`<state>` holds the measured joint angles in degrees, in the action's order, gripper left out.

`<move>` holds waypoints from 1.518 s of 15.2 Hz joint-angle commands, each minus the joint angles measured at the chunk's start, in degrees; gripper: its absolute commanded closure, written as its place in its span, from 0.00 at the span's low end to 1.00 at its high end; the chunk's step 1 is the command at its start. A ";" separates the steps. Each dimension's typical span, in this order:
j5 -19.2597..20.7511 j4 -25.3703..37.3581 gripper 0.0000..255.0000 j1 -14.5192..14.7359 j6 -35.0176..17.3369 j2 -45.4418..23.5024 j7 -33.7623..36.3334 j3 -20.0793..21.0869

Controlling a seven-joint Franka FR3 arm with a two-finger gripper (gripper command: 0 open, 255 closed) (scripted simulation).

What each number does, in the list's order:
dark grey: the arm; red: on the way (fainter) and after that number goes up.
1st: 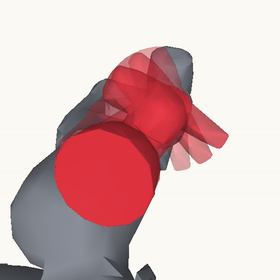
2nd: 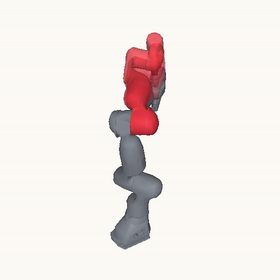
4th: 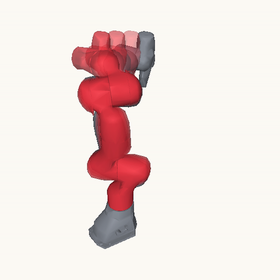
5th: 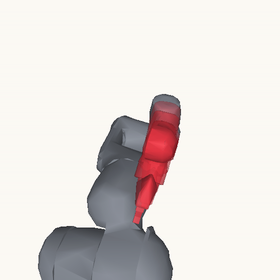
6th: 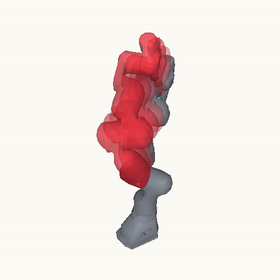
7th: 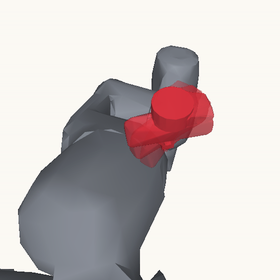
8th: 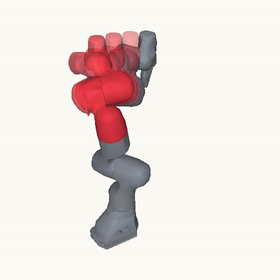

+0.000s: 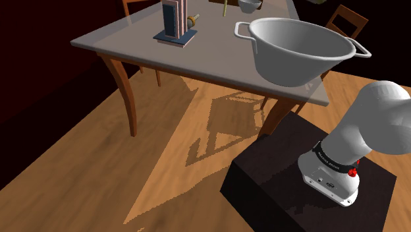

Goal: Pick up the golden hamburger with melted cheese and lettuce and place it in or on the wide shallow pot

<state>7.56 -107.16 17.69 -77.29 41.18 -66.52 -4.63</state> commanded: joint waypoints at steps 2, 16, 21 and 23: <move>0.08 -3.69 1.00 -0.03 -1.99 1.72 0.25 -0.03; 0.60 -19.11 1.00 -0.22 -11.04 8.06 1.20 -0.46; 0.60 -19.10 1.00 -0.22 -11.03 8.05 1.20 -0.47; 0.60 -19.10 1.00 -0.22 -11.03 8.05 1.20 -0.47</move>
<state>8.16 -126.27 17.46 -88.31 49.21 -65.31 -5.10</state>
